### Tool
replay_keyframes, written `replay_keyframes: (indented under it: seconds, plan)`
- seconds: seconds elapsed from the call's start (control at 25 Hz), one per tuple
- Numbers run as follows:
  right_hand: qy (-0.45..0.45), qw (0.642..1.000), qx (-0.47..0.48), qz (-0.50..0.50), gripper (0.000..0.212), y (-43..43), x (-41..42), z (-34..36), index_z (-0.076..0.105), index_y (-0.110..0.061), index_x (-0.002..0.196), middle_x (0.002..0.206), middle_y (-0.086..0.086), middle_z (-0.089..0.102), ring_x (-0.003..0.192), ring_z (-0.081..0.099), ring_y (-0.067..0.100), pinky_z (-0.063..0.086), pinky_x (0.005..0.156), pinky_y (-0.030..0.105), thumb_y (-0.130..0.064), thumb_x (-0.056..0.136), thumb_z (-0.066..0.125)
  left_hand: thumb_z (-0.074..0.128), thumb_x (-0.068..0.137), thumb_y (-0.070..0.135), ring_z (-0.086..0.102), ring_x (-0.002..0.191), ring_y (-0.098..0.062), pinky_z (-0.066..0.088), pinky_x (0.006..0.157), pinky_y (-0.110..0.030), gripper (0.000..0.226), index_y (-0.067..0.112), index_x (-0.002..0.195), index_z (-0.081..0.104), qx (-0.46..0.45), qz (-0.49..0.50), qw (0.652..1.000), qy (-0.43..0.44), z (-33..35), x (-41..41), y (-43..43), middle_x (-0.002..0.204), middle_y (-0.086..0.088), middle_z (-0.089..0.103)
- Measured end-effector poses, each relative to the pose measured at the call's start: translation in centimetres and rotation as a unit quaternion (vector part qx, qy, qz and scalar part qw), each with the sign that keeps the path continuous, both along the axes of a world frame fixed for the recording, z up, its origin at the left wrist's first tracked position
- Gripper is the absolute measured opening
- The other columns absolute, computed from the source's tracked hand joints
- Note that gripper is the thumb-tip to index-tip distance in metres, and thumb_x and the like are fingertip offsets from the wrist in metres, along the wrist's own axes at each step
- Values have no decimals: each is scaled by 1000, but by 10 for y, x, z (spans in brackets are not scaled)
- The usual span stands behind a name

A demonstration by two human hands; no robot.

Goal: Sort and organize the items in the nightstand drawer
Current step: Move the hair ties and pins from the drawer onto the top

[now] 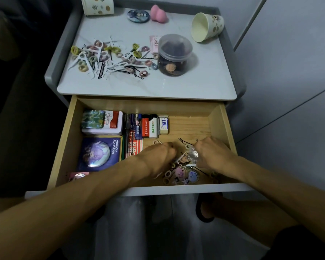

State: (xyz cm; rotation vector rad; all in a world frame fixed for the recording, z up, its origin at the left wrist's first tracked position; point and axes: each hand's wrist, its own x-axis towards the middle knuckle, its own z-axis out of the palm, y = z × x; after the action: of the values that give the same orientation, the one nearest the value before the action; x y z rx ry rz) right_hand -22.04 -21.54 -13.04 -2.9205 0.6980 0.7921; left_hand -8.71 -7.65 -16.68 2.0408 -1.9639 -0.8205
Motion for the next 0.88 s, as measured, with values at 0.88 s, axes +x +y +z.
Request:
replay_keyframes:
  seconds: [0.88]
  plan:
    - [-32, 998, 8, 62, 3, 7, 6, 6, 61, -16, 91, 68, -7, 42, 70, 48, 14, 40, 69, 24, -15, 90, 63, 41, 102, 15, 57, 84, -11, 49, 83, -26, 19, 16, 94, 58, 29, 21, 999, -19, 9, 3, 3, 94, -1, 61]
